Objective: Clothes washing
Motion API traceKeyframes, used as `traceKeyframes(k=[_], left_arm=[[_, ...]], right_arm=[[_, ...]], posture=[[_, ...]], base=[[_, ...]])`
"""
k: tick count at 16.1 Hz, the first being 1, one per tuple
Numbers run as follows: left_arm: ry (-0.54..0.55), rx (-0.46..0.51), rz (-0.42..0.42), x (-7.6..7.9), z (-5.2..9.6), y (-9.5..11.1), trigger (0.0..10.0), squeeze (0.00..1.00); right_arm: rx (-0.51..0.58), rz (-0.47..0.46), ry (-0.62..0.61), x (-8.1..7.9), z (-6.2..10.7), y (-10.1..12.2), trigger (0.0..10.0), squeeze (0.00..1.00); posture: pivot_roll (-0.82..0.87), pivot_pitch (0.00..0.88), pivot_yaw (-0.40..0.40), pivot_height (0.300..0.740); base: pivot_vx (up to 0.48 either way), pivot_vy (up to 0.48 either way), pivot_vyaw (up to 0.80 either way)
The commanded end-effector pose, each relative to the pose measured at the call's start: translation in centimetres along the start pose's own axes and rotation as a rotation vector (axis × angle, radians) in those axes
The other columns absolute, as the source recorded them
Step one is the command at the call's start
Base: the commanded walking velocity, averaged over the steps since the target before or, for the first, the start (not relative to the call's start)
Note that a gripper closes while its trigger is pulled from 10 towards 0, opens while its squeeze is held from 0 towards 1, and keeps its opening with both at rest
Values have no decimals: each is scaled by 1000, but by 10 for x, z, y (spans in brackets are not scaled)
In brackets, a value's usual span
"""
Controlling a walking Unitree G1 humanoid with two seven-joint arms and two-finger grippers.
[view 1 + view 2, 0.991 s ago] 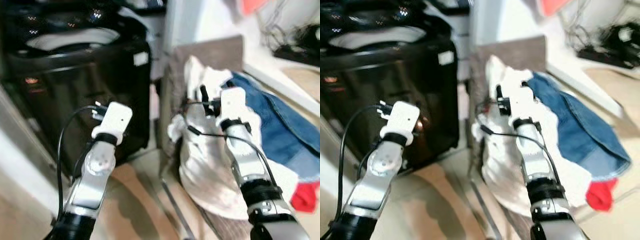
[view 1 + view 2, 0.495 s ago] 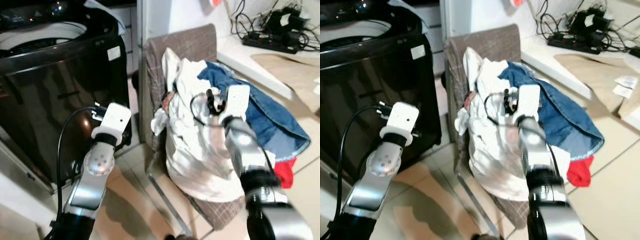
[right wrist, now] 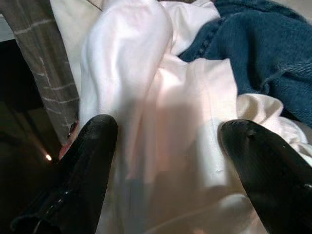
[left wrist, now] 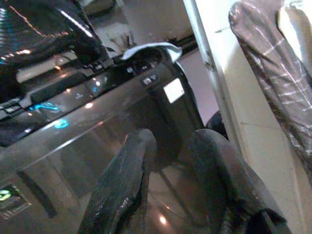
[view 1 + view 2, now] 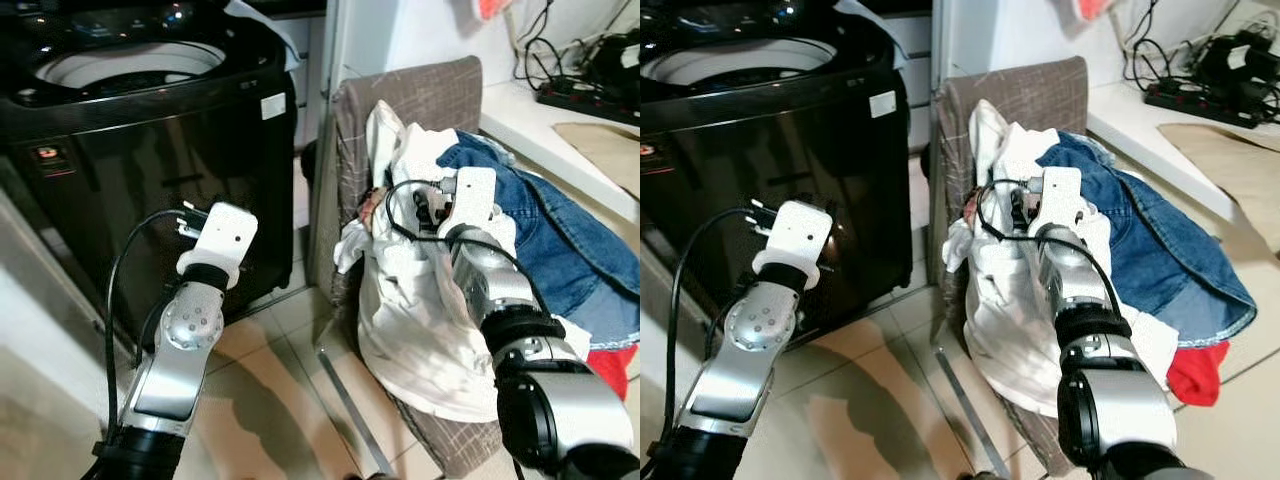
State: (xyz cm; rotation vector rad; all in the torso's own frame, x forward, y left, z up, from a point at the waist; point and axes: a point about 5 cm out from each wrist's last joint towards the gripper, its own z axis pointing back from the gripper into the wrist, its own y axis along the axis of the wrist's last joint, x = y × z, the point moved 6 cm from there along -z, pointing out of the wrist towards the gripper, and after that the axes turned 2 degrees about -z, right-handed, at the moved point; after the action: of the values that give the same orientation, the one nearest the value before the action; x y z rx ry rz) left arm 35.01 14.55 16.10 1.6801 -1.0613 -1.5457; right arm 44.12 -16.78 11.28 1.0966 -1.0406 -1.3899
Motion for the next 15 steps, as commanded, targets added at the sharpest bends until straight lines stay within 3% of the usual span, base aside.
traceKeyframes(k=[1, 2, 3, 4, 8, 11, 15], left_arm=[[-8, 6, -12, -1, 1, 3, 10000, 0], [-5, 6, -13, -2, 1, 3, 10000, 0], [-3, 7, -15, -3, 1, 3, 10000, 0], [-2, 7, -15, -3, 0, 3, 10000, 0], [-10, 9, -8, 0, -3, 5, 10000, 0], [-19, 13, -5, 2, -6, 6, 10000, 0], [-30, 17, -7, 4, -8, 7, 10000, 0]], right_arm=[[-3, -26, -14, 0, -1, 5, 10000, 0], [-14, -25, -15, -2, -1, 1, 10000, 0], [-18, -27, -26, -2, -1, -1, 2392, 0], [-20, -33, -14, -5, -2, -2, 0, 0], [-59, -32, -2, -8, -2, -10, 0, 0], [-137, -124, -39, 1, 2, -33, 0, 0], [-199, -187, -10, -5, 4, -46, 0, 0]], posture=[[86, 17, -35, 740], [86, 17, -35, 740], [86, 17, -35, 740], [84, 20, -35, 740], [64, 21, -33, 740], [55, 21, -28, 740], [47, 26, -16, 740]], base=[[0, 0, 0], [0, 0, 0], [0, 0, 0], [0, 0, 0], [0, 0, 0], [0, 0, 0], [0, 0, 0]])
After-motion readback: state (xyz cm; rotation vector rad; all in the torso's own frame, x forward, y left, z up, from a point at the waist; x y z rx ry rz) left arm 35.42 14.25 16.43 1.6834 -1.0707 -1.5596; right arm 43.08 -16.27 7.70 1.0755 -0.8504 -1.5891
